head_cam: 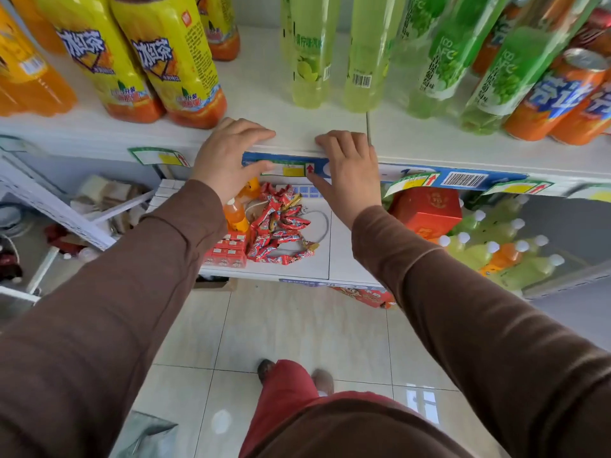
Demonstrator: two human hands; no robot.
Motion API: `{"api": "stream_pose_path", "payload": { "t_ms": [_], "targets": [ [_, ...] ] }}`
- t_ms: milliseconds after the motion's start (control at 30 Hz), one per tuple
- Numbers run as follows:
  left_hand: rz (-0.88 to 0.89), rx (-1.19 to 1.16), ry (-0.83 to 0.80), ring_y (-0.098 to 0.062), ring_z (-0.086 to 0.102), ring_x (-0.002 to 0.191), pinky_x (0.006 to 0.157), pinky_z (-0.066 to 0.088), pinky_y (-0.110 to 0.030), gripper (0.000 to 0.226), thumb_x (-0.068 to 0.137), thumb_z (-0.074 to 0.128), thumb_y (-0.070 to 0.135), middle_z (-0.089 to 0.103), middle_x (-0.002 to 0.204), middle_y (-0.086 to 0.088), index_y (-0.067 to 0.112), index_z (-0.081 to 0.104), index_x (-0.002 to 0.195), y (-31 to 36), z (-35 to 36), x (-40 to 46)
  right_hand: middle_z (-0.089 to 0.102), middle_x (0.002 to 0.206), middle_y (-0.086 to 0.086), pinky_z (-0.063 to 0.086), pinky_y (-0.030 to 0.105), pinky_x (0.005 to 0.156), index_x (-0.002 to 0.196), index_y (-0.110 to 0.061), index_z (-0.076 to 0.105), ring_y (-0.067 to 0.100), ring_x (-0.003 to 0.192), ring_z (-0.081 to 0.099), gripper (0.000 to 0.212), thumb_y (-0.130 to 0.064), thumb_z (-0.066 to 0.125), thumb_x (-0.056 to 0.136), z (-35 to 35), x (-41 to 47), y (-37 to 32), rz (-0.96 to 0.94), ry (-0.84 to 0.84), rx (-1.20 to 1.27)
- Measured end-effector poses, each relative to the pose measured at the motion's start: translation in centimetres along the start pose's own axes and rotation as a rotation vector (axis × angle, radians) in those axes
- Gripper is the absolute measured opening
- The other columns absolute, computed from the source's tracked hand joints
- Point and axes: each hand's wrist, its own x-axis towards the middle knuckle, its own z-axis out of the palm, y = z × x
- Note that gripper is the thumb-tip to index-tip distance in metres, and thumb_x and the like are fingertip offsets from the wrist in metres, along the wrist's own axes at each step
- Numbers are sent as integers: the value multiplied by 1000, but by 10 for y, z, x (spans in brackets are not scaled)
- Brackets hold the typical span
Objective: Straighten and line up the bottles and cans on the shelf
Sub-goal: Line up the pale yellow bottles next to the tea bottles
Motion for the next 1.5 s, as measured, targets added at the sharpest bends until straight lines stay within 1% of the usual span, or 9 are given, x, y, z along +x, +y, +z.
{"api": "stream_pose_path", "payload": {
  "t_ms": [400, 533, 633, 767, 933, 1033, 1167, 1400, 1500],
  "targets": [
    [20, 44, 13, -30, 52, 112, 97, 40, -36, 47, 88, 70, 34, 64, 125, -6, 17, 64, 131, 1, 1, 2, 62, 121, 5, 44, 39, 92, 123, -15, 61, 29, 110, 53, 45, -38, 67, 85, -5, 4, 0, -6, -1, 10],
    [5, 66, -85, -31, 53, 113, 98, 39, -38, 48, 86, 74, 31, 62, 123, -8, 15, 63, 130, 9, -12, 10, 64, 123, 8, 48, 43, 94, 129, -12, 62, 31, 110, 55, 48, -27, 72, 85, -21, 11, 12, -51, -111, 163],
    [-48, 52, -197, -30, 52, 118, 104, 38, -39, 52, 84, 74, 41, 59, 126, -9, 16, 64, 129, 17, -28, 27, 62, 127, 8, 49, 36, 94, 137, -14, 57, 24, 113, 59, 55, -24, 75, 86, -40, 20, 28, 78, -202, 456],
    [-117, -53, -163, -27, 53, 123, 105, 41, -41, 62, 84, 75, 40, 55, 133, -10, 16, 54, 137, 30, -45, 57, 61, 129, 7, 50, 34, 95, 140, -11, 51, 18, 109, 59, 64, -23, 78, 84, -60, 40, 52, 324, -121, 674],
    [-218, -302, -47, -22, 51, 126, 110, 41, -41, 83, 82, 78, 37, 46, 146, -11, 18, 32, 148, 40, -56, 106, 49, 146, 12, 46, 44, 105, 152, -10, 30, 25, 127, 53, 89, -28, 81, 81, -69, 76, 72, 443, -85, 664],
    [-244, -392, 14, -19, 52, 120, 108, 44, -43, 96, 77, 81, 41, 47, 142, -9, 21, 24, 152, 39, -59, 136, 43, 152, 14, 42, 45, 110, 155, -10, 22, 27, 136, 47, 97, -30, 81, 81, -68, 97, 76, 472, -85, 666],
    [-178, -482, 14, -17, 56, 116, 105, 48, -42, 108, 64, 82, 55, 49, 134, -4, 39, 18, 149, 33, -64, 166, 44, 152, 11, 43, 45, 110, 155, -15, 23, 26, 135, 48, 100, -33, 84, 78, -64, 117, 77, 491, -91, 670],
    [8, -540, -35, -18, 56, 115, 95, 48, -23, 101, 71, 87, 35, 47, 131, -2, 37, 21, 148, 31, -65, 191, 57, 138, 10, 51, 46, 101, 145, -17, 30, 26, 120, 58, 93, -37, 87, 73, -51, 126, 72, 460, -51, 645],
    [36, -570, -32, -18, 59, 114, 94, 52, -27, 95, 72, 87, 34, 51, 127, 5, 37, 26, 146, 29, -63, 190, 61, 129, 4, 51, 37, 92, 140, -15, 33, 19, 109, 58, 87, -36, 86, 74, -47, 125, 67, 451, -9, 602]
  ]
}}
